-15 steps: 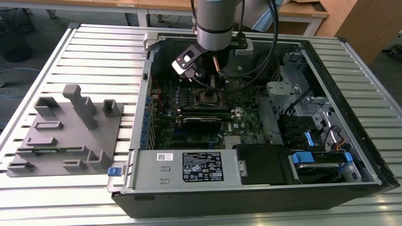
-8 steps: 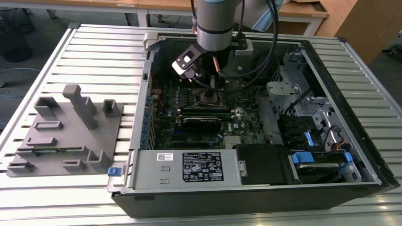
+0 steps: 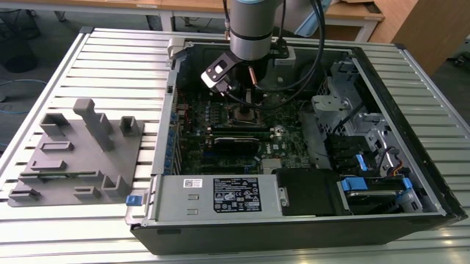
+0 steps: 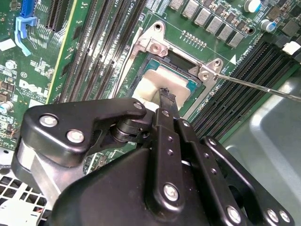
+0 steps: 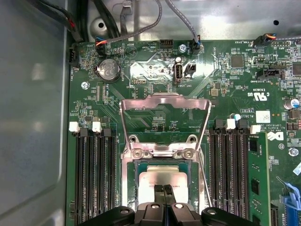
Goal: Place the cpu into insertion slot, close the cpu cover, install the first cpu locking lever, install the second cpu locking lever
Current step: 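Place the cpu into insertion slot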
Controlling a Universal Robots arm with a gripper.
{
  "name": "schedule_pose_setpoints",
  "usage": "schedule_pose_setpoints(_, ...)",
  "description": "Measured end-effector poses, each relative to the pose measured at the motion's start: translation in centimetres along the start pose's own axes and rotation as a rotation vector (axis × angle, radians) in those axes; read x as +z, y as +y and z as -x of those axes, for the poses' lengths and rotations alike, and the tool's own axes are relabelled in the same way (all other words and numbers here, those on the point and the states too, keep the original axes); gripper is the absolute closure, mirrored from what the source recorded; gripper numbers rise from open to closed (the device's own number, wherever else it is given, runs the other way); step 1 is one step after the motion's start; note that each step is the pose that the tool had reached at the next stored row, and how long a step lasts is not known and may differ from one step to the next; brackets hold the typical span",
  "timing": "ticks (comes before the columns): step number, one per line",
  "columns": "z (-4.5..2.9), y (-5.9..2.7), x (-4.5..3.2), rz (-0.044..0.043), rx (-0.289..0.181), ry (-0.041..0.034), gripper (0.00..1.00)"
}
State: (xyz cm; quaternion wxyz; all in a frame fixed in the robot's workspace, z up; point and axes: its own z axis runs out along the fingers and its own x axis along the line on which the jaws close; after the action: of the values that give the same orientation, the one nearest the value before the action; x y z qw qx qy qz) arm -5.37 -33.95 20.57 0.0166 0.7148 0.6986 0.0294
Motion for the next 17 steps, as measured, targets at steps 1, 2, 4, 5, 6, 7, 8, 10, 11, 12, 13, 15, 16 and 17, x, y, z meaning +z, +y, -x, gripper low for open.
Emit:
schedule_pose_setpoints(1, -0.03, 0.0, 0.0, -0.0001, 0.0, -0.0002, 0.89)
schedule_pose_setpoints(2, -0.04, 0.0, 0.0, -0.0001, 0.0, -0.0001, 0.89)
schedule_pose_setpoints(4, -0.04, -0.01, 0.05, -0.0001, 0.0, -0.0001, 0.89)
schedule_pose_setpoints(5, -0.04, -0.01, 0.07, -0.0002, 0.0, -0.0002, 0.89)
schedule_pose_setpoints(6, -0.04, -0.01, 0.08, -0.0003, 0.0, -0.0004, 0.89)
schedule_pose_setpoints(7, -0.04, -0.01, 0.12, -0.0001, 0.0, -0.0002, 0.89)
schedule_pose_setpoints(8, -0.05, -0.01, 0.16, 0.0, 0.0, 0.0, 0.89)
schedule_pose_setpoints(10, -0.04, -0.02, 0.17, -0.0002, 0.0, -0.0002, 0.89)
schedule_pose_setpoints(11, -0.04, -0.02, 0.17, -0.0002, 0.0, -0.0003, 0.89)
schedule_pose_setpoints(12, -0.04, -0.02, 0.17, -0.0002, 0.0, -0.0003, 0.89)
schedule_pose_setpoints(13, -0.04, -0.02, 0.17, -0.0002, 0.0, -0.0003, 0.89)
schedule_pose_setpoints(15, -0.04, -0.08, 0.19, 0.0, 0.0, -0.0002, 0.89)
schedule_pose_setpoints(16, -0.04, -0.15, 0.21, 0.0, 0.0, 0.0, 0.89)
schedule_pose_setpoints(17, -0.04, -0.24, 0.22, 0.0, 0.0, 0.0, 0.89)
